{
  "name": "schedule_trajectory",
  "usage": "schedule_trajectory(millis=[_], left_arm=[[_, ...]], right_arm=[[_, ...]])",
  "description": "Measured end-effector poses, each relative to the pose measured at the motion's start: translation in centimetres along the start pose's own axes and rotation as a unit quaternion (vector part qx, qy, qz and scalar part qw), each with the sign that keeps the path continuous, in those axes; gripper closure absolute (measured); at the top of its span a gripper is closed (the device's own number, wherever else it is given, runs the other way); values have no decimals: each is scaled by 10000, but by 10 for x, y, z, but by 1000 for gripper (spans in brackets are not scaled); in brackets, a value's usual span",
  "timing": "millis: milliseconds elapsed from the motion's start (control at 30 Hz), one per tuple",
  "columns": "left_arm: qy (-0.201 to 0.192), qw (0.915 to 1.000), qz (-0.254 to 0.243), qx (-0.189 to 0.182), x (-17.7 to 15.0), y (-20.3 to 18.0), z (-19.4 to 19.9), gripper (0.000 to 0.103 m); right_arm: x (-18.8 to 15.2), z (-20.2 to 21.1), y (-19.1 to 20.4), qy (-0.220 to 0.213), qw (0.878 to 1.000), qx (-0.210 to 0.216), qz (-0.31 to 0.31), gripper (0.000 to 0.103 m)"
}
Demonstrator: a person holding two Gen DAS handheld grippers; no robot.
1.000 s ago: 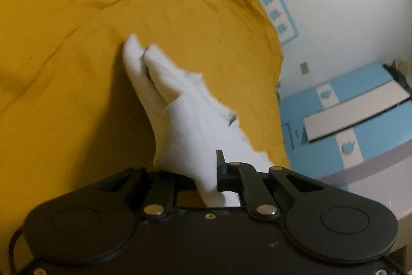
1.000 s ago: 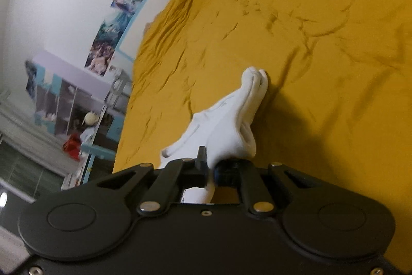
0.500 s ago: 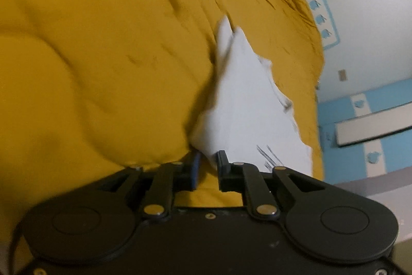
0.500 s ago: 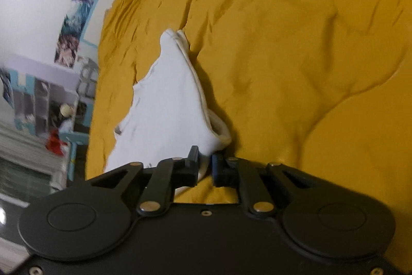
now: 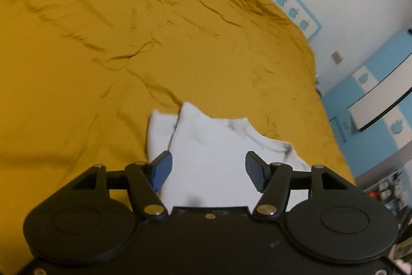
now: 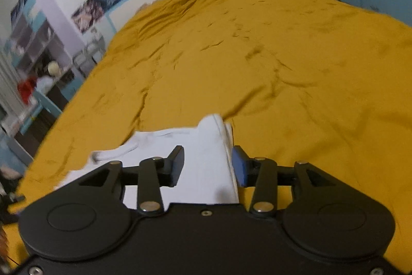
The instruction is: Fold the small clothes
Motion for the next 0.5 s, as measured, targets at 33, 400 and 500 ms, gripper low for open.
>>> schedule_trajectory(millis=[33, 400, 500], left_arm=[[46, 10000, -65, 56, 2, -3, -12, 39], [321, 9988, -264, 267, 10, -15, -84, 53], [429, 9982, -293, 289, 10, -18, -90, 89]], right_arm=[[4, -14, -5, 63, 10000, -26, 0, 61], [2, -64, -22, 340, 9994, -51, -49, 59], [3, -64, -17, 304, 9995, -1, 96, 60]])
Point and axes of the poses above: each gripper's, at about its wrist camera, not at the fingertips, and z roughly against the way its jaws point, y to its left, x to its top, the point moved 8 cm from there along -z, roughly the way its jaws point, and after that the axes turned 14 degrees about x, right-handed, at the moved point
